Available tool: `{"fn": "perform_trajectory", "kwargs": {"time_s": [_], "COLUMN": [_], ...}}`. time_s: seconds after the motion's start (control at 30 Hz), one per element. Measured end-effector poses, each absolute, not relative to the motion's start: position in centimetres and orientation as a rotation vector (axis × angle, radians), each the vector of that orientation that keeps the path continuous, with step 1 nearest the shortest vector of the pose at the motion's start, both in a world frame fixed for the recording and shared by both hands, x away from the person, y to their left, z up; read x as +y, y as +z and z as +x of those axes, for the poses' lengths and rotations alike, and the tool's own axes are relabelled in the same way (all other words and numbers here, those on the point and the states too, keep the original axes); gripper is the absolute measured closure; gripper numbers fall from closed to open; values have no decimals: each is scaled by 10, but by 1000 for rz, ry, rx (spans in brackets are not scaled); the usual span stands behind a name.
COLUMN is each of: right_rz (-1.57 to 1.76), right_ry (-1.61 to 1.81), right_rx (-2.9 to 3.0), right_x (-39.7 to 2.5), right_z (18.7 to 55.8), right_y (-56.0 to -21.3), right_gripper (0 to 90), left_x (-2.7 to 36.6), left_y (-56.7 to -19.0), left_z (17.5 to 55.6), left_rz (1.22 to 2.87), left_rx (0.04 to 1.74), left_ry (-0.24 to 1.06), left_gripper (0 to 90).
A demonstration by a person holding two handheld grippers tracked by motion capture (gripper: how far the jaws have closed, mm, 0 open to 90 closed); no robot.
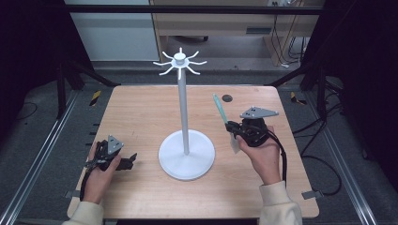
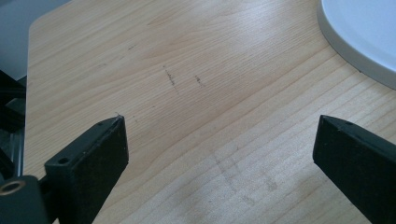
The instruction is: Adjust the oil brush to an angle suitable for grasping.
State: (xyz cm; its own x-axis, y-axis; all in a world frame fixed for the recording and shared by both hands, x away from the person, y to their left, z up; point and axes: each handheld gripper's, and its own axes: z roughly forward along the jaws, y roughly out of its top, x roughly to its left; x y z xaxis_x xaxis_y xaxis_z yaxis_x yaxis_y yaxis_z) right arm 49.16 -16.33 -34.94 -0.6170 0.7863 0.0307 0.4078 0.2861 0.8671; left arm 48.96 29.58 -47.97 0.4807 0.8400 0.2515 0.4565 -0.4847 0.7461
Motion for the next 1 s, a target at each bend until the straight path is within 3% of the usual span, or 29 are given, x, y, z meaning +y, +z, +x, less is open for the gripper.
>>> {"fn": "perform_trajectory", "kwargs": {"time_s": [1.0], "right_rz": [943], "right_ry": [1448], "right_rx": [2022], "right_x": [-153], "right_z": [462], "right_y": [-310], "right_gripper": [823], "left_x": [296], "left_y": [-480], "left_z": [490], "left_rz": [2124], "left_rx": [1067], "left_ry": [824], "left_gripper": [29]}}
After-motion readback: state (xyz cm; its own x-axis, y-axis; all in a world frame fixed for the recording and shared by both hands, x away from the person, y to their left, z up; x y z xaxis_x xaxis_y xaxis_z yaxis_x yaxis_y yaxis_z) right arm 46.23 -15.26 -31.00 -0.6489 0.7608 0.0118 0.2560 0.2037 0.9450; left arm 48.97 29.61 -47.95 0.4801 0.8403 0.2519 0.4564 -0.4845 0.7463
